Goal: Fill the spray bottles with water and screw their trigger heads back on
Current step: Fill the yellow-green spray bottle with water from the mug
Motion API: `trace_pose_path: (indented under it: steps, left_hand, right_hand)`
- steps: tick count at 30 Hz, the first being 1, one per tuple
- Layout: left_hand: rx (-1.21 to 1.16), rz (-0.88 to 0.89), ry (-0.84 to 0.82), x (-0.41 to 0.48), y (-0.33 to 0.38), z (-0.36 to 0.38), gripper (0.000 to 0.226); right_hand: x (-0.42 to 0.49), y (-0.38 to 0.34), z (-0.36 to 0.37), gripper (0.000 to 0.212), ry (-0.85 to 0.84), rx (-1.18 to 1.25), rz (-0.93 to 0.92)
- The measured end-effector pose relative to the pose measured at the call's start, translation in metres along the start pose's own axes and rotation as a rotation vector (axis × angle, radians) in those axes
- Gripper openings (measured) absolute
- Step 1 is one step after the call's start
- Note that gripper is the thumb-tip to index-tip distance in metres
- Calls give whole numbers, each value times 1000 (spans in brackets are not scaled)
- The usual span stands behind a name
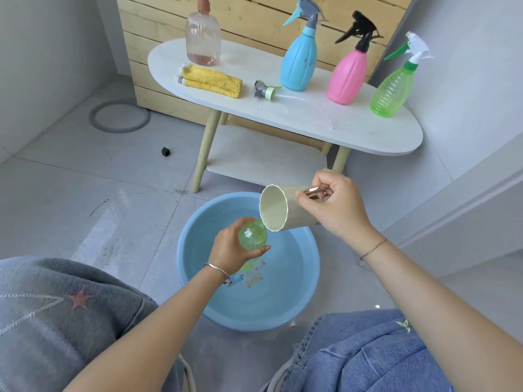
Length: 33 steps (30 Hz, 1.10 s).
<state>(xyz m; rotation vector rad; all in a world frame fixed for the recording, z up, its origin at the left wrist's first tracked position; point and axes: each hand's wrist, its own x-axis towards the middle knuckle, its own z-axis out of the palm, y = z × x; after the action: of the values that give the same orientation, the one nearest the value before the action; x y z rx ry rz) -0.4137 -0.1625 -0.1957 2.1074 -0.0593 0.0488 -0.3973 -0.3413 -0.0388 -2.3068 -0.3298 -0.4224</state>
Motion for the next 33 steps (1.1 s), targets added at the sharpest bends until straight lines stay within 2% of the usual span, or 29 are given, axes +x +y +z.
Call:
trace_pose_path:
  steps: [7,25,30,33]
  left_hand:
    - [14,7,2,0,-1,1,67]
    - [9,3,-3,-1,0,0,69]
    - [2,8,3,-2,0,0,70]
    - [-21,-6,11,-1,0,-2,70]
  right_hand:
    - [1,-2,4,37,-26,-120,-168]
    - [0,-8,10,35,-31,-285,-300]
    - [2,-6,8,36,-19,-176,-209]
    - [3,6,7,42,40,52,60]
